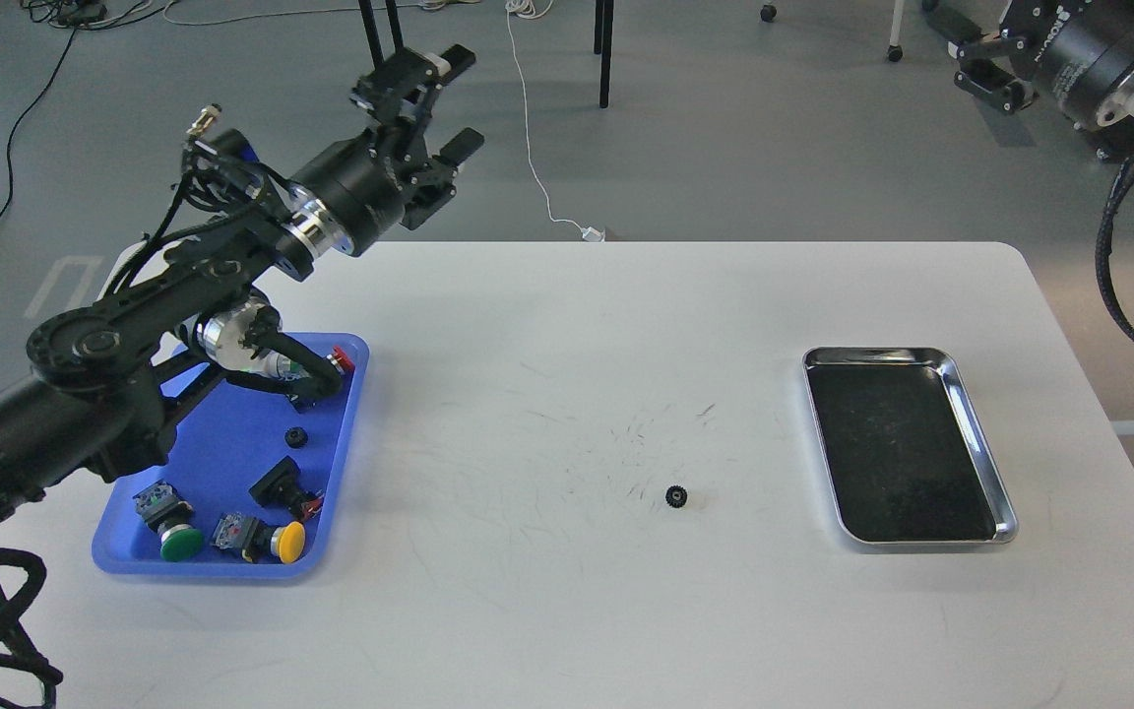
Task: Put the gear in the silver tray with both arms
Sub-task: 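Release the gear on the table and raise the left arm away, then move the right gripper down over the black gear on the table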
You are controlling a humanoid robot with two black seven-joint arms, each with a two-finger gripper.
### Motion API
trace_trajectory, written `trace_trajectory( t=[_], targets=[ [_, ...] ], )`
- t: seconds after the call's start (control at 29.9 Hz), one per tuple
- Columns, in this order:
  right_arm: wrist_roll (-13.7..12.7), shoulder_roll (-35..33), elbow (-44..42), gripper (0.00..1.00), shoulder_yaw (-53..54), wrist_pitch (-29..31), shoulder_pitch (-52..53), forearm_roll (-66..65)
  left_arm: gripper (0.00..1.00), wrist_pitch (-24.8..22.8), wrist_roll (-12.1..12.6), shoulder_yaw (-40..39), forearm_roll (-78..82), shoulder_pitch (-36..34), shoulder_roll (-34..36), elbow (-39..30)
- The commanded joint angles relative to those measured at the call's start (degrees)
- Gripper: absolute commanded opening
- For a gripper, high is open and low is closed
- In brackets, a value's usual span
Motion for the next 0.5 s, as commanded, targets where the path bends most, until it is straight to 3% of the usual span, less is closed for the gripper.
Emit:
trace_trajectory(
  t=[0.0,0.13,0.33,0.47],
  targets=[
    [0.5,1.6,3.6,0.98,-13.6,1.0,8.9,-1.6,0.97,-0.2,0.1,-1.9,-10.9,0.2,1.8,3.3],
    [1.5,5.1,7.1,0.98,-29.0,1.0,17.6,-11.0,0.97,-2.7,0.4,-2.4,-17.1,0.2,3.6,5.8],
    [4.7,13.3,10.3,0.95,-40.9,0.3,22.8,-31.4,0.98,-3.1,2.9,-5.1,-20.2,0.2,4.8,6.7],
    [9.8,20.8,10.9,0.95,-49.0,-3.4,24.7,-42.0,0.98,-3.2,2.6,-5.7,-20.2,0.8,5.2,6.7]
  ],
)
